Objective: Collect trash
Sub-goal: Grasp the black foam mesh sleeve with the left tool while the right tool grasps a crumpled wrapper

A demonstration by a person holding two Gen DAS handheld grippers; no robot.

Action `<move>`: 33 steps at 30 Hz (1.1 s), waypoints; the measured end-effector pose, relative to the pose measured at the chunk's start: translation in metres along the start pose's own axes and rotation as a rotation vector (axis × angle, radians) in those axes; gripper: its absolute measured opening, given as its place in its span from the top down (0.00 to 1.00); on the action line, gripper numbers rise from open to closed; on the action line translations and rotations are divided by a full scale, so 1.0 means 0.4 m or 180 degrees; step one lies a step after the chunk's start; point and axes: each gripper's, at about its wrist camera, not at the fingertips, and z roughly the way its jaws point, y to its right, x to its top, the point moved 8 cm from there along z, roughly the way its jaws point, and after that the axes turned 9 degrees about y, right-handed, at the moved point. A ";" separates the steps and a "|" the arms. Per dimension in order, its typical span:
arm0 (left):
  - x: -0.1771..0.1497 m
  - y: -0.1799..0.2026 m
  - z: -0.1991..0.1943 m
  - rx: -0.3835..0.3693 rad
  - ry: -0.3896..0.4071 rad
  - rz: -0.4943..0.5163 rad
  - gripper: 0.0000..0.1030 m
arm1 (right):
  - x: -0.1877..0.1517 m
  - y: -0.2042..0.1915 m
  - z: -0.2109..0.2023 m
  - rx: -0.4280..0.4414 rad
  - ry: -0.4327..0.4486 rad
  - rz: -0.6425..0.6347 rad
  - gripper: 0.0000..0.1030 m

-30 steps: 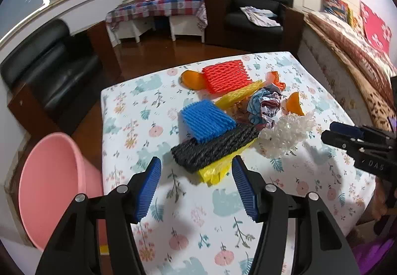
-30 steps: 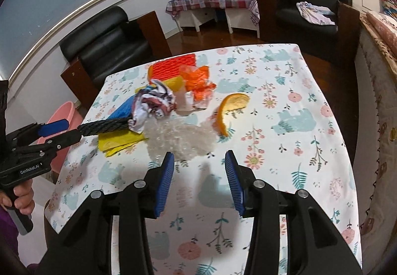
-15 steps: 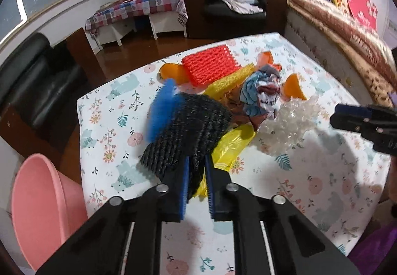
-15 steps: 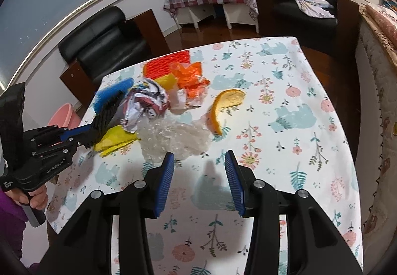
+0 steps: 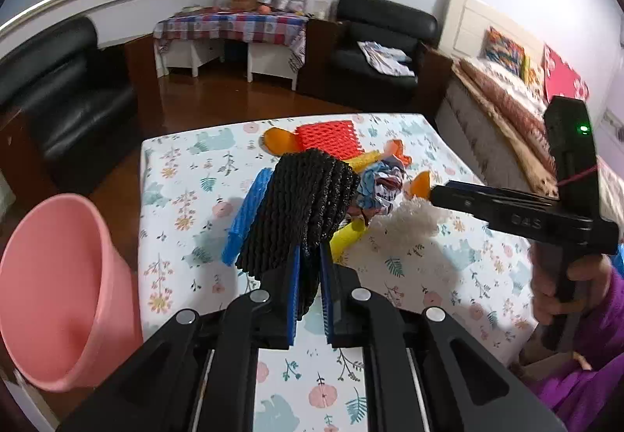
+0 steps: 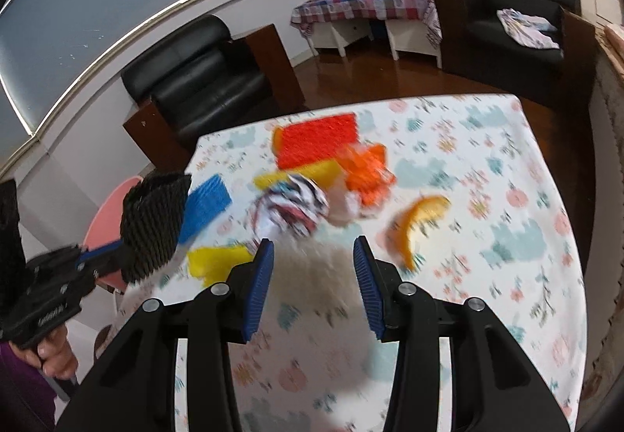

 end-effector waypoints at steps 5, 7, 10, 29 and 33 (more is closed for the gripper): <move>-0.006 -0.024 -0.019 0.0059 0.0029 -0.0146 0.91 | 0.032 -0.029 0.042 -0.0011 0.0070 -0.0113 0.58; -0.011 -0.033 -0.022 0.0091 0.0030 -0.0184 0.91 | 0.040 -0.035 0.061 -0.0038 0.0072 -0.0168 0.58; -0.017 -0.045 -0.022 0.0100 0.0012 -0.0268 0.91 | 0.041 -0.035 0.088 -0.0084 0.0029 -0.0247 0.58; -0.006 -0.046 -0.065 0.0104 0.0186 -0.0468 0.91 | 0.034 -0.066 0.046 0.0033 0.0071 -0.0286 0.93; 0.004 -0.046 -0.087 0.0126 0.0268 -0.0478 0.91 | 0.049 -0.095 0.008 0.0101 0.0163 -0.0320 0.93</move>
